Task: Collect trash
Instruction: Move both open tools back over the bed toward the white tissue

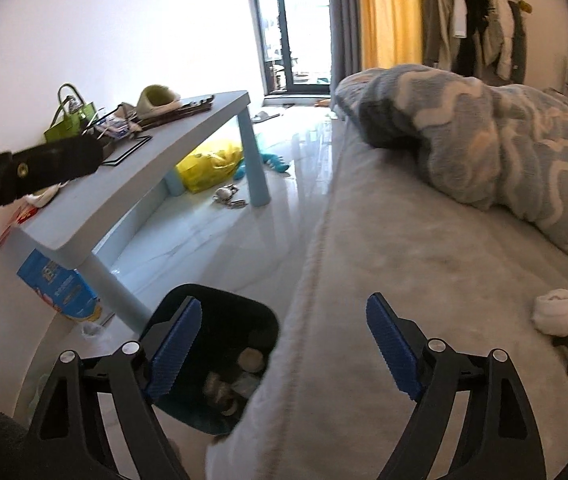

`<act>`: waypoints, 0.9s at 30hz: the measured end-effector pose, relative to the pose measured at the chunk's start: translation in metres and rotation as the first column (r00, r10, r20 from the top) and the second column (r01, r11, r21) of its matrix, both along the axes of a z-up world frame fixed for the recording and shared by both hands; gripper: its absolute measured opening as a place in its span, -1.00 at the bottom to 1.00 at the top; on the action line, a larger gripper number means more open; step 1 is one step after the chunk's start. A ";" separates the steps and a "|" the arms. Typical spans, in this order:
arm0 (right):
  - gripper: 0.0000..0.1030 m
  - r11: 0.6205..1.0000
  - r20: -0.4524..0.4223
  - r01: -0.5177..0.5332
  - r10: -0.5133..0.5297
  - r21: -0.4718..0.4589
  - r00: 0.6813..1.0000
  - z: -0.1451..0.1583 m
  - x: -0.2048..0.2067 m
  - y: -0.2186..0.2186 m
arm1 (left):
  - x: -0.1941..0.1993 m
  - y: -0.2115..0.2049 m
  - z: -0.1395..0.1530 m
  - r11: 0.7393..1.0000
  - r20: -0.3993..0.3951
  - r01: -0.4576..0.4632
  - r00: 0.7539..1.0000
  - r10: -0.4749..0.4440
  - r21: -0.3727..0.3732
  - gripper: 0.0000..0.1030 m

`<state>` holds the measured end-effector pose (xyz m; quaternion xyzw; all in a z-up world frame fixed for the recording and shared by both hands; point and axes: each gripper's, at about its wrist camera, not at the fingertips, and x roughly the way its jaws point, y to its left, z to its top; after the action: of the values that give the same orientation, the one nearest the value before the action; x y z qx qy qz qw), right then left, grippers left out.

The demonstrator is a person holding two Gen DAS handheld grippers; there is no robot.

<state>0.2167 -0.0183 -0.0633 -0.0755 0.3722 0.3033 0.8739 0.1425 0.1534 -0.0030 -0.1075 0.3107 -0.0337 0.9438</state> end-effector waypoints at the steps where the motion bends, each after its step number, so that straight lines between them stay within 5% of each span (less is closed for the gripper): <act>1: 0.64 1.000 0.001 0.005 -0.005 0.000 1.000 0.000 0.001 -0.004 | 0.003 -0.004 0.000 1.000 -0.001 0.003 1.000 -0.003 -0.004 0.18; 27: 0.44 0.989 0.013 0.148 -0.148 -0.028 0.989 -0.001 0.061 -0.147 | 0.078 -0.115 -0.021 0.994 -0.041 0.109 0.993 -0.109 -0.018 0.41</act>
<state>0.2777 -0.1649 -0.0645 -0.0621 0.3765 0.2317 0.8948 0.2206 0.0383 -0.0238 -0.0985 0.3354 -0.0854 0.9330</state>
